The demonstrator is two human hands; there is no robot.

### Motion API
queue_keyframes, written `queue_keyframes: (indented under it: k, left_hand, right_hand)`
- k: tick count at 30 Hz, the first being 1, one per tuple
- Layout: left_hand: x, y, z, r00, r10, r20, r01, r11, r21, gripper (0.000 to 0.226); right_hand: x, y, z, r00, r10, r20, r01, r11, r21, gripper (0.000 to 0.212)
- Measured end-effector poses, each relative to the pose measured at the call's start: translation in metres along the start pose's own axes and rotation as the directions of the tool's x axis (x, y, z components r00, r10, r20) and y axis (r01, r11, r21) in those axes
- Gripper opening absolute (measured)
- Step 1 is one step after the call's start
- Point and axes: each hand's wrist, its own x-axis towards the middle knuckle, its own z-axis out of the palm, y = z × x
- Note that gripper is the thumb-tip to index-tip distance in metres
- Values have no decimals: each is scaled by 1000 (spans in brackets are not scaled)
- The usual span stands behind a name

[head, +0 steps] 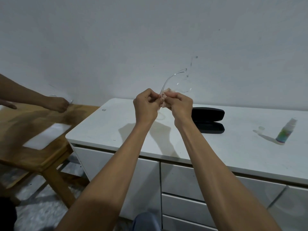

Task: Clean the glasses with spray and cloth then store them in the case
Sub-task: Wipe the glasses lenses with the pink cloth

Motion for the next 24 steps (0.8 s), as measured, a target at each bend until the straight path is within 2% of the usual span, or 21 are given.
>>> queue_keyframes:
  k: [2,7,11,13,16,20,24]
  left_hand:
    - [-2,-2,-1,999,6,39,-6,1000,-2,15]
    - [-6,-1,2,990,36,133,-36,999,1,11]
    - [-3,-1,3,992,72,106,-76,997,34,8]
    - [-2,-6,4,992,105,75,-110,992,67,8]
    - [-7,-13,8,979,191,67,-199,966,162,8]
    - [-18,-14,18,964,259,61,-266,942,203,7]
    - [-24,-12,26,970,243,-3,-239,955,173,11]
  right_hand:
    - [1,1,-6,999,21,36,-20,999,-36,15]
    - [0,6,-10,1000,-13,-13,12,997,-79,13]
    - [-2,4,-12,998,-11,58,15,998,-61,13]
    - [-2,4,-14,999,8,46,-5,998,-65,13]
    - [-2,9,-16,992,-1,-124,-14,993,-119,13]
    - [-6,16,-11,935,-82,-346,46,993,-111,14]
    - [-7,17,-6,914,-76,-398,74,997,-22,19]
